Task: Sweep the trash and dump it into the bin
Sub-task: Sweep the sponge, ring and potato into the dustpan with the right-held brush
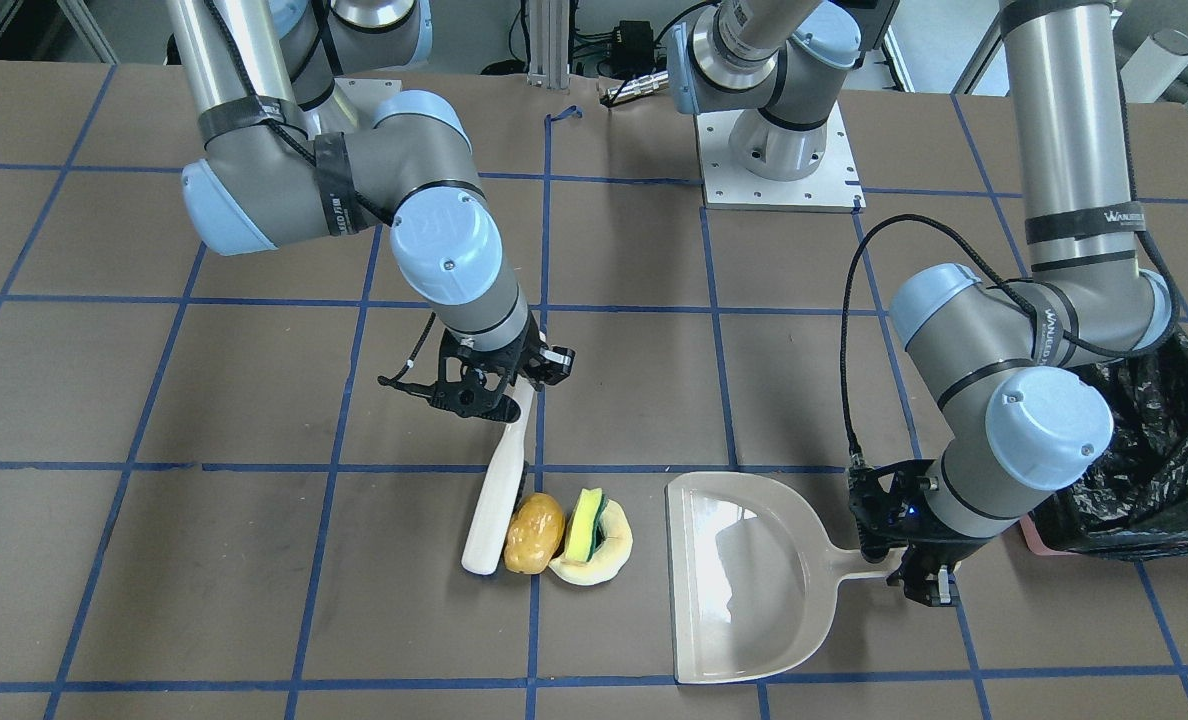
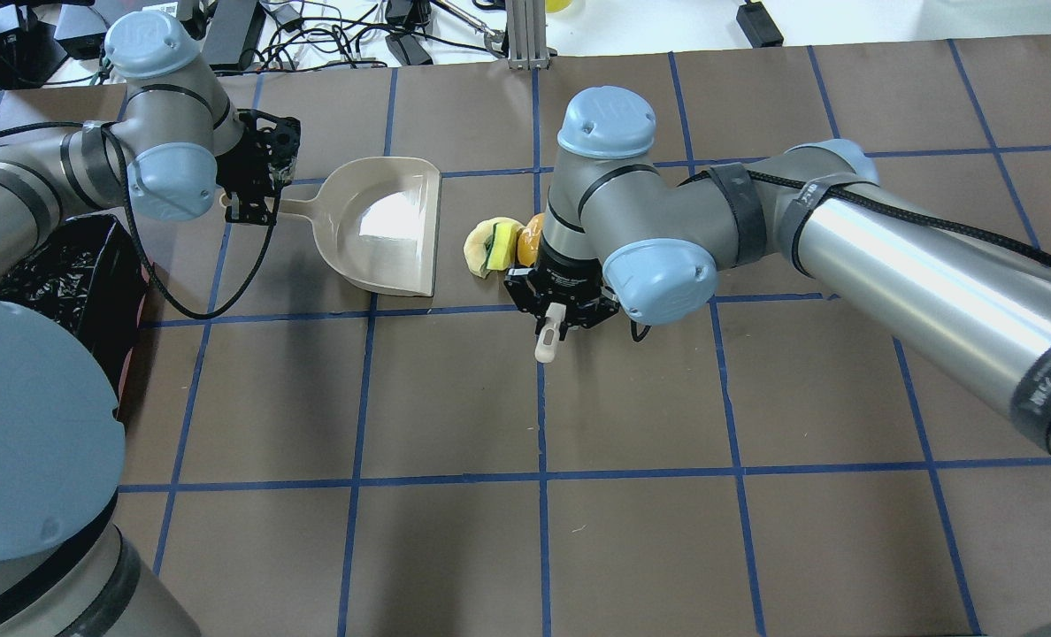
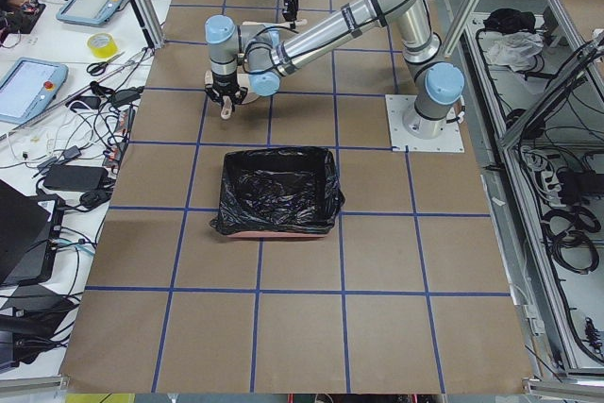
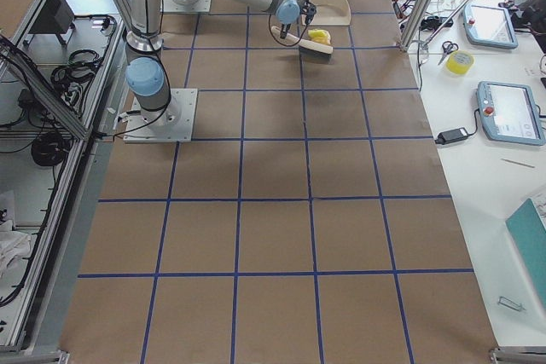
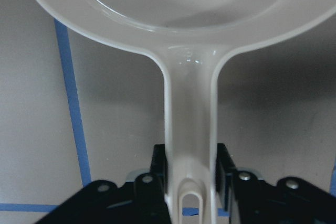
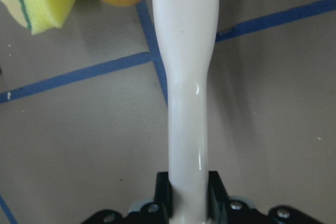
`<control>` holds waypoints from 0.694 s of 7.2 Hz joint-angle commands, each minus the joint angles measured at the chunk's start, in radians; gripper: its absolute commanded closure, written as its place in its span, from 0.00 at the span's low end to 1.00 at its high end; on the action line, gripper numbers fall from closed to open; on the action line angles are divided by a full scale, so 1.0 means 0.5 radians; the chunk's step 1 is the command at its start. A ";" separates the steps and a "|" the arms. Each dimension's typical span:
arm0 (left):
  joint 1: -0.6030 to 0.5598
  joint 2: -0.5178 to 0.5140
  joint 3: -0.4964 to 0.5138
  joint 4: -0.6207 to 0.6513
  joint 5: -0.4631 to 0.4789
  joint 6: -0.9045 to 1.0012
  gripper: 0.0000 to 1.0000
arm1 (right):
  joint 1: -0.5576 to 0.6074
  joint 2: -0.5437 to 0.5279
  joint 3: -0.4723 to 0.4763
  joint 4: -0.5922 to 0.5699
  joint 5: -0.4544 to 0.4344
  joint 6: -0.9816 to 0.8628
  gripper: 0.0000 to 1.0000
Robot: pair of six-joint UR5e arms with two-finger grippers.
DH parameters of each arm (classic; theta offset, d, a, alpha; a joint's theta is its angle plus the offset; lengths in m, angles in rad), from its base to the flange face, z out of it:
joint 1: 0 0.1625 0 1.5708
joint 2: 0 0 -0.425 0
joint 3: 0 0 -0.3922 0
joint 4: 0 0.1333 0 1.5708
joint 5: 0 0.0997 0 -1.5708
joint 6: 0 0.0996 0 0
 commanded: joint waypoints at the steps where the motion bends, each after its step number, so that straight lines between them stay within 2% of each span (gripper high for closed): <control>1: 0.000 0.006 -0.001 0.000 0.000 0.000 1.00 | 0.158 0.197 -0.238 -0.038 0.001 0.204 1.00; 3: 0.000 0.006 -0.001 0.000 -0.003 0.003 1.00 | 0.272 0.332 -0.453 -0.041 0.004 0.348 1.00; 5: 0.000 0.006 -0.001 0.000 -0.003 0.003 1.00 | 0.380 0.416 -0.589 -0.044 0.007 0.484 1.00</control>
